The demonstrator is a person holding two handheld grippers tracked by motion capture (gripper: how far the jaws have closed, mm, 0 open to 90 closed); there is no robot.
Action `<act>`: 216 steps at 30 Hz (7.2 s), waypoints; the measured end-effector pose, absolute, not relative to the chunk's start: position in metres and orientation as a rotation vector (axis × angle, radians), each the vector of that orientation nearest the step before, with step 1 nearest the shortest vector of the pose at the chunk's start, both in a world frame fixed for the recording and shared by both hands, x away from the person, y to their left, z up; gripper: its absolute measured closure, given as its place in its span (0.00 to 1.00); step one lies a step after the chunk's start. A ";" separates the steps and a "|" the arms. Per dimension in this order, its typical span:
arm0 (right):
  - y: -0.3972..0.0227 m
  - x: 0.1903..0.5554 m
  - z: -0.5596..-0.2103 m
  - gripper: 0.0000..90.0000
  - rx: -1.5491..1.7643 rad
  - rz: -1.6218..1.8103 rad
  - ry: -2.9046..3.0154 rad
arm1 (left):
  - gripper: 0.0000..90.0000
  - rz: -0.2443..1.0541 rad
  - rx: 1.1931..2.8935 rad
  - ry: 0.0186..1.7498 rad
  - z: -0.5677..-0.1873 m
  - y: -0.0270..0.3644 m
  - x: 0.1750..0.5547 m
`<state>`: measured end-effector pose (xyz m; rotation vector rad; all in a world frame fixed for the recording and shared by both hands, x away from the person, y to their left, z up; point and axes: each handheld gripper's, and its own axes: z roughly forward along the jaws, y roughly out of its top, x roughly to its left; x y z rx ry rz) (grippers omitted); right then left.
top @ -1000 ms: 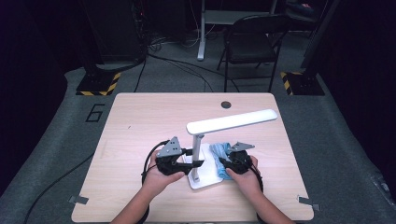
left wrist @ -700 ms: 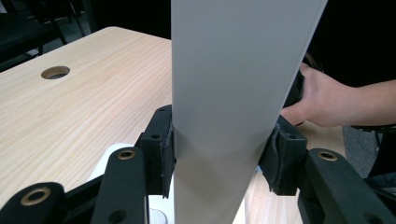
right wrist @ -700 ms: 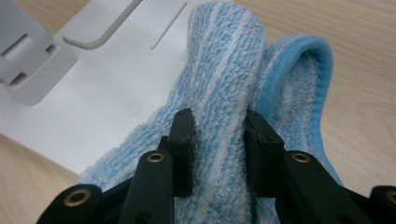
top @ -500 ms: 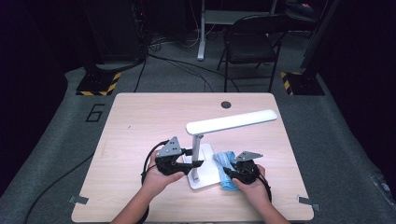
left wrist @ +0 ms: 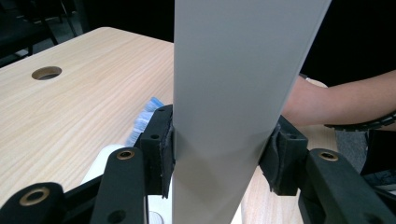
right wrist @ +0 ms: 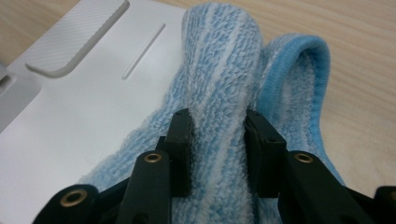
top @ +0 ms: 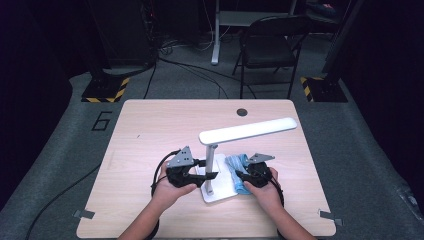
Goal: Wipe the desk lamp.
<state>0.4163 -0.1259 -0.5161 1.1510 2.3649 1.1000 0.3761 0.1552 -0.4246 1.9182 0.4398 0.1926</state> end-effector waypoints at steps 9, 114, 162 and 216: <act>-0.115 0.443 -0.516 0.72 1.175 1.089 2.350 | 0.57 0.188 1.938 0.445 -0.423 0.154 0.376; -0.077 0.379 -0.515 0.74 0.949 1.129 2.472 | 0.56 0.257 1.922 0.597 -0.420 0.136 0.439; -0.091 0.390 -0.518 0.76 1.004 1.060 2.328 | 0.55 0.232 1.931 0.608 -0.420 0.136 0.443; -0.096 0.398 -0.520 0.75 1.086 1.157 2.342 | 0.56 0.226 1.937 0.624 -0.420 0.136 0.442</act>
